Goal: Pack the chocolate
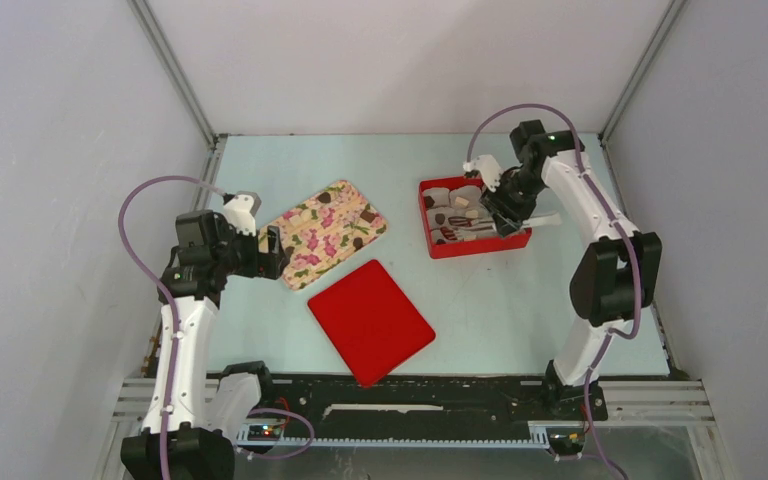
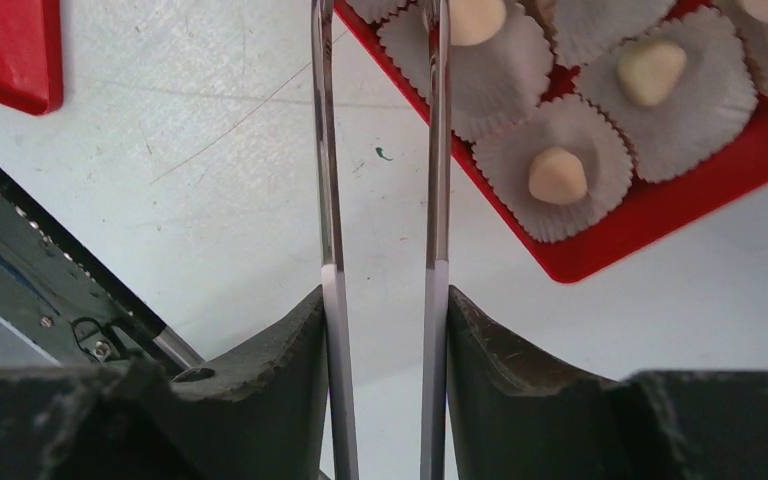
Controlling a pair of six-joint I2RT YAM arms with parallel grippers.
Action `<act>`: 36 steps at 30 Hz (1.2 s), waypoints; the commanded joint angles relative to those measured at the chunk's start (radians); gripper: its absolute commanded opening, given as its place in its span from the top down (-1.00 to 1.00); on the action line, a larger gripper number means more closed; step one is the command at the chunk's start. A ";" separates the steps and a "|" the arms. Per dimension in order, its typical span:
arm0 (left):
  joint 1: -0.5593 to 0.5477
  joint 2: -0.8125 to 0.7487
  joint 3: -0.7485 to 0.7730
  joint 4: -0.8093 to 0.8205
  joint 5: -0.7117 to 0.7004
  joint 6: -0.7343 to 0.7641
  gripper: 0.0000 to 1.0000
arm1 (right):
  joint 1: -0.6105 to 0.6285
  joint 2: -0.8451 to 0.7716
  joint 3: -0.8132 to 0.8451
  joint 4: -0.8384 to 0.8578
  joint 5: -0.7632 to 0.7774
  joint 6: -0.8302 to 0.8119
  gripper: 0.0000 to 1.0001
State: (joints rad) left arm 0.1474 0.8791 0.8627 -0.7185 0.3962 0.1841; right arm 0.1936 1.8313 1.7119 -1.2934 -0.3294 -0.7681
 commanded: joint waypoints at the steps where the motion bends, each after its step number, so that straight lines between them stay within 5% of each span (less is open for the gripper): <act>1: 0.007 -0.002 -0.022 0.034 0.018 0.006 -0.90 | -0.064 -0.152 -0.014 0.044 -0.053 0.070 0.14; 9: 0.007 0.021 -0.009 0.040 0.051 -0.006 -0.90 | -0.244 -0.356 -0.313 0.391 0.020 0.283 0.16; 19: 0.007 0.004 -0.009 0.040 0.089 -0.023 -0.90 | -0.555 -0.398 -0.583 0.750 0.018 0.577 0.17; 36: 0.007 -0.077 -0.057 0.057 0.013 -0.053 -0.99 | -0.549 -0.115 -0.630 0.839 0.139 0.548 0.03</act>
State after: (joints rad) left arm 0.1474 0.8234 0.8310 -0.6903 0.4133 0.1471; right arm -0.3649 1.6695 1.0698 -0.4850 -0.2195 -0.2115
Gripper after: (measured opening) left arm 0.995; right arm 0.479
